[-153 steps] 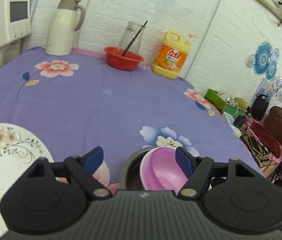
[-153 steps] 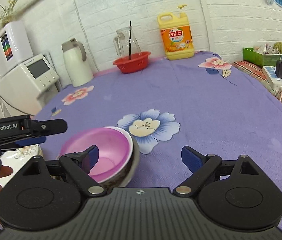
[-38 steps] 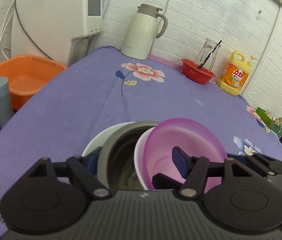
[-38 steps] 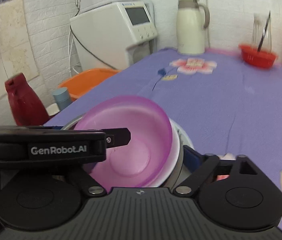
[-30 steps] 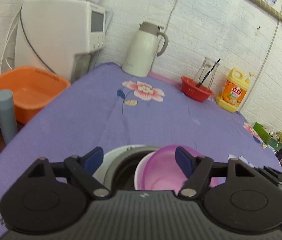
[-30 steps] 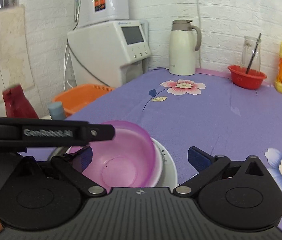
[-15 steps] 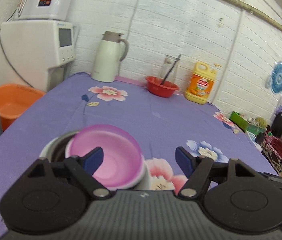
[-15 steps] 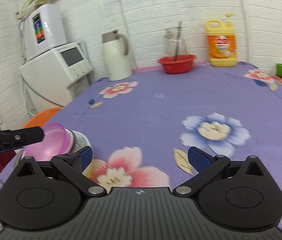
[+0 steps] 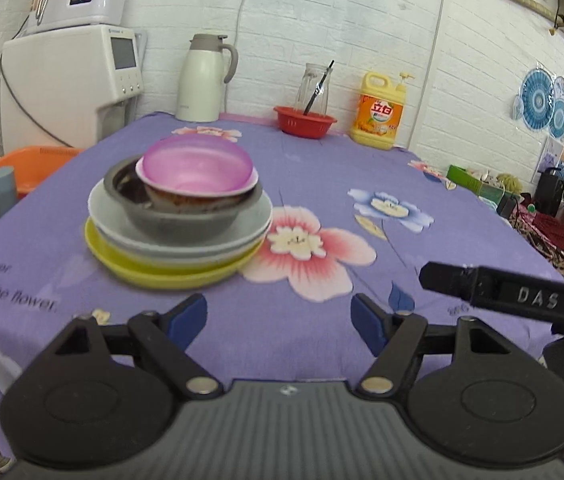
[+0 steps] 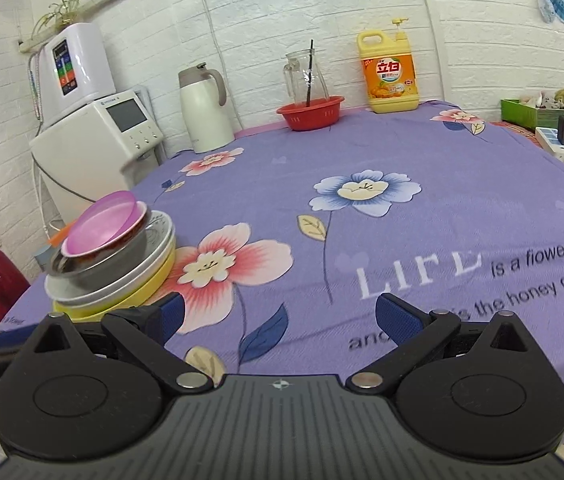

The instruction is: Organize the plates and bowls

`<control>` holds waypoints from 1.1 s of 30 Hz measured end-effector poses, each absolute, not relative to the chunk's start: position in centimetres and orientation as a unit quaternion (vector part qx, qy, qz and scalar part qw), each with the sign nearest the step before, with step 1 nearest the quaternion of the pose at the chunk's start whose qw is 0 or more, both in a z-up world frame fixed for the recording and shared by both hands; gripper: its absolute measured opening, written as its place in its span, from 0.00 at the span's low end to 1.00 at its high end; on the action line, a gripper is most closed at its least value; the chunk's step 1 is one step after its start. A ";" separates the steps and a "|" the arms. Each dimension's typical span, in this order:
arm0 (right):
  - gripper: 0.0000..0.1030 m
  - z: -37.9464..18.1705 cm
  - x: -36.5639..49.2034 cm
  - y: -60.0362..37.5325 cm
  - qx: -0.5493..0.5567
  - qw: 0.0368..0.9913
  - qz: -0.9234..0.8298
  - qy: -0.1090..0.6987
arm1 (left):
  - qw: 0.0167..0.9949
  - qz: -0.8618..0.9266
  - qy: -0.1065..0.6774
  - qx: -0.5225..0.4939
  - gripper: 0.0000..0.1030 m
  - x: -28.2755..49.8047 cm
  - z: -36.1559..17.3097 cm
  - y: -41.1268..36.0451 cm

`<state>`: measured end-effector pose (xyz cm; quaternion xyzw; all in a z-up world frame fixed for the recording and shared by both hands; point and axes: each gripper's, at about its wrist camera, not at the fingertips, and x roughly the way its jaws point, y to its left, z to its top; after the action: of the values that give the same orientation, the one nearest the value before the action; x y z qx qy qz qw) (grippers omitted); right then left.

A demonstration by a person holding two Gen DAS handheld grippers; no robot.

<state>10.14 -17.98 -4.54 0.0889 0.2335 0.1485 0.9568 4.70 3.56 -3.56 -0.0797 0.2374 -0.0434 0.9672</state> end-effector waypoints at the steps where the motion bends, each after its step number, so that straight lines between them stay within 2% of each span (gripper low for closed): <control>1: 1.00 -4.6 9.7 -17.9 0.089 0.956 0.153 0.232 | 0.967 -0.041 0.238 -0.077 0.70 4.2 -3.9 3.6; 17: 1.00 -5.6 5.6 -15.1 0.023 0.965 0.161 0.205 | 0.979 0.050 0.194 -0.044 0.70 1.7 -4.1 5.3; 33: 1.00 -5.8 5.1 -14.5 0.017 0.963 0.172 0.208 | 0.981 0.016 0.179 -0.068 0.70 1.2 -3.7 5.8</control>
<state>5.09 -14.49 -5.80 0.0167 0.2079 0.1721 0.9628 1.17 5.83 -3.74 -0.0678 0.1790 0.0163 0.9814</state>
